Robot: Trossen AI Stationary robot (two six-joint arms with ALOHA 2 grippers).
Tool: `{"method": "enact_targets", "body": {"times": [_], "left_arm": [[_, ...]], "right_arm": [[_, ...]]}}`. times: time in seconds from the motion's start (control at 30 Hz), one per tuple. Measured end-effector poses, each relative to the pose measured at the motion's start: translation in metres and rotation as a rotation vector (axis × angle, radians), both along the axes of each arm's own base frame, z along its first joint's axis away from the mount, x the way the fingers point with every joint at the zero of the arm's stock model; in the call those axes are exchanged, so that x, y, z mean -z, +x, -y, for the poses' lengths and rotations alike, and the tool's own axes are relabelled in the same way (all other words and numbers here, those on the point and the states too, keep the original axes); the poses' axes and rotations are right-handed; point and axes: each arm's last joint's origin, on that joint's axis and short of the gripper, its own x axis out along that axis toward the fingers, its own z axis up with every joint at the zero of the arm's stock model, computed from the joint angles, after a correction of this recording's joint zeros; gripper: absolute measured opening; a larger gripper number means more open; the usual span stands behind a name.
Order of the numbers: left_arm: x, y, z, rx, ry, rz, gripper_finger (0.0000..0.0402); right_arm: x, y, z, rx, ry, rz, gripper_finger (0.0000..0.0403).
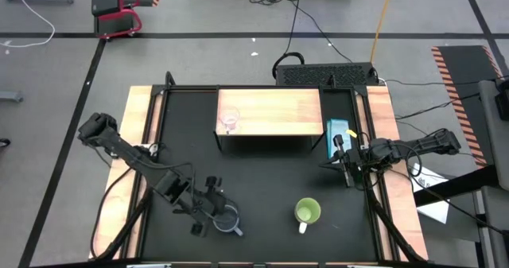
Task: Stack small to large cups/mugs on shelf
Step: Put the gray mug on the shelf
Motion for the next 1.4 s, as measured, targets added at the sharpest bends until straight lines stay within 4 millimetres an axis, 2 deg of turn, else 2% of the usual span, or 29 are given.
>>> {"method": "enact_targets", "body": {"times": [0.6, 1.27, 1.4], "left_arm": [[0.0034, -0.0018, -0.0057, 0.007, 0.009, -0.065, 0.0], [0.0028, -0.0003, -0.0056, 0.027, 0.019, -0.042, 0.0003], [0.0027, -0.0001, -0.0052, 0.027, 0.016, -0.039, 0.0014]], "right_arm": [[0.0001, 0.0, 0.0, 0.0, -0.002, 0.0, 0.0], [0.0001, 0.0, 0.0, 0.0, 0.0, -0.001, 0.0], [0.0001, 0.0, 0.0, 0.0, 0.001, -0.001, 0.0]]}}
